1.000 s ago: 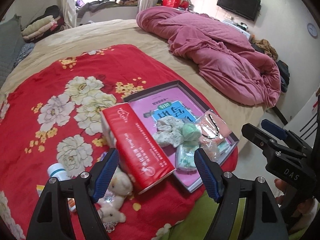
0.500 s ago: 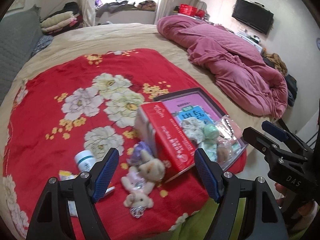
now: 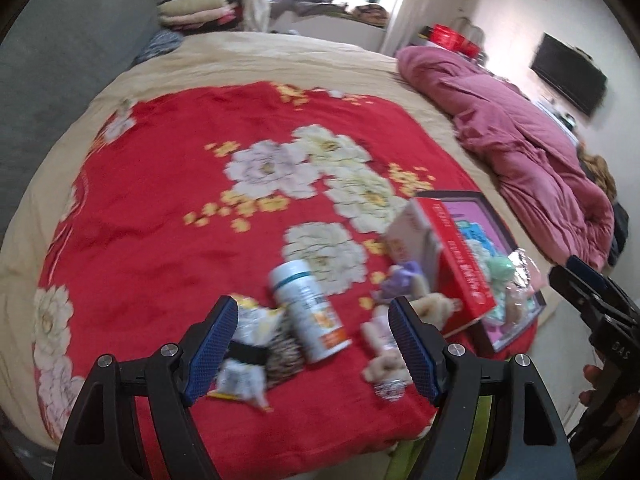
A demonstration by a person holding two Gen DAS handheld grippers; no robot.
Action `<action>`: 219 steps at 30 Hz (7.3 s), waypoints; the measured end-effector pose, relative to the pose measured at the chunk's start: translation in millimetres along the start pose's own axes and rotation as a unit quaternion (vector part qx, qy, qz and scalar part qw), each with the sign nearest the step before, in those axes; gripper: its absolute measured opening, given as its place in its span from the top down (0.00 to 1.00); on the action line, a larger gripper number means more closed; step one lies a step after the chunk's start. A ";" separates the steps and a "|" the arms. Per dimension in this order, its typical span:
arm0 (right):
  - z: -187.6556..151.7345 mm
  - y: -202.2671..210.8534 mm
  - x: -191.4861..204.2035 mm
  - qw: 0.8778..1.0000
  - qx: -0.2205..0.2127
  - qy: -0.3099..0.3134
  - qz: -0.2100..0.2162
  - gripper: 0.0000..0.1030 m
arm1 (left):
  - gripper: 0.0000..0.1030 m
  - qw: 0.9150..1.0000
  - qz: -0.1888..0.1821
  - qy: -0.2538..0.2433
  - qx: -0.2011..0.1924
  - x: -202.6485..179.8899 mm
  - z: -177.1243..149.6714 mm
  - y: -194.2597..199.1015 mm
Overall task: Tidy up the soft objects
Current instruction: 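Move both open grippers back toward the remaining items on the bedspread, then grasp the snack packet with the left gripper while the right grasps the white plush bunny, then lift the snack packet and plush bunny and carry them over the tray, then lower the snack packet and bunny into the tray and open both grippers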
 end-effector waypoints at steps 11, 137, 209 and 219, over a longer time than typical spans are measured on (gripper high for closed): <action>-27.0 -35.6 40.4 0.998 0.053 0.027 0.032 0.22 | 0.23 0.998 0.029 0.023 0.042 52.0 -38.0 -24.5; -34.6 13.2 -177.0 0.988 -0.024 -0.140 -0.061 0.57 | 0.64 0.965 -0.132 -0.222 0.044 -308.7 -20.9 -64.6; -53.3 -37.8 -211.4 0.983 0.027 -0.176 -0.047 0.47 | 0.64 0.958 -0.141 -0.236 0.076 -320.6 -33.3 -102.1; -52.3 -31.3 -215.6 0.981 0.020 -0.184 -0.054 0.44 | 0.50 0.958 -0.141 -0.239 0.074 -321.9 -33.9 -99.7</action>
Point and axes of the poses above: each gripper's, at about its wrist camera, not at the fingertips, and y roughly against the way its jaws point, x to its left, z to its top, the point moved 2 cm from there along -y, roughly the way its jaws point, and after that the axes turned 11 degrees about z, right-handed, at the moved point
